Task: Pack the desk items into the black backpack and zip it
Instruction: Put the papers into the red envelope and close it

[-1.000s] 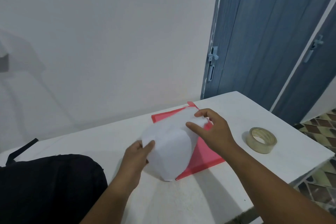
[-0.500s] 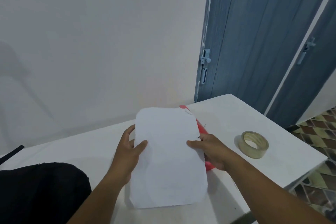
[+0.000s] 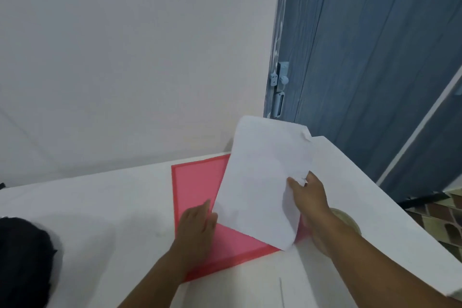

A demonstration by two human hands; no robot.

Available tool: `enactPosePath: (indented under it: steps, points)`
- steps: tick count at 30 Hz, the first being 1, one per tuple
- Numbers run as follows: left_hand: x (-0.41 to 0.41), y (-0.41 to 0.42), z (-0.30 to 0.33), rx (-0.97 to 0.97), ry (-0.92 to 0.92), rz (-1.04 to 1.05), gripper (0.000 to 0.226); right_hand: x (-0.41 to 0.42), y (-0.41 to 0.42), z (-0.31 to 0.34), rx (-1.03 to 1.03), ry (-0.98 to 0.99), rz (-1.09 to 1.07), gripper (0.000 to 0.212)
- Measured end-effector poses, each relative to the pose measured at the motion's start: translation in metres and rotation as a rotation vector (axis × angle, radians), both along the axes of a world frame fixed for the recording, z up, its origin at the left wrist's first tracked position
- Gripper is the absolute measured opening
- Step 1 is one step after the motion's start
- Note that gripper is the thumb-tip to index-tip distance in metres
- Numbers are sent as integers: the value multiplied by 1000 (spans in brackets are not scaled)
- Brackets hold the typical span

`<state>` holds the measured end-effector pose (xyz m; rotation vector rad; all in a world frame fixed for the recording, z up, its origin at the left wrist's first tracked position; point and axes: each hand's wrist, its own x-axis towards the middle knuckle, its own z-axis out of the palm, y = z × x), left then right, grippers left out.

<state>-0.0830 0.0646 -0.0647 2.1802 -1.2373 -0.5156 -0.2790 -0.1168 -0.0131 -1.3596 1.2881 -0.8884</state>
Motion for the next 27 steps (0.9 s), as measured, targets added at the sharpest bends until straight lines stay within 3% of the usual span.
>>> enactPosePath:
  steps: [3,5,7,9,12,17,22,27]
  points:
    - [2,-2,-10,249,-294,-12,94,-5,-15,-8,55,-18,-55,10]
    - [4,2,-8,390,-324,7,96,-4,-20,-13,95,-19,-73,11]
    - [7,4,-5,434,-304,73,82,0,-21,-15,120,4,-51,25]
    - [11,8,-2,370,-247,136,70,7,-19,-17,127,45,9,37]
    - [0,5,-4,166,-139,130,75,12,-9,-17,74,89,86,36]
    - [-36,-8,-16,251,-272,222,114,8,6,-14,-34,101,118,43]
    - [-41,-4,-26,121,-278,286,95,1,4,-10,-116,135,94,51]
    - [-39,-6,-27,7,-266,303,77,7,9,5,-34,-47,82,53]
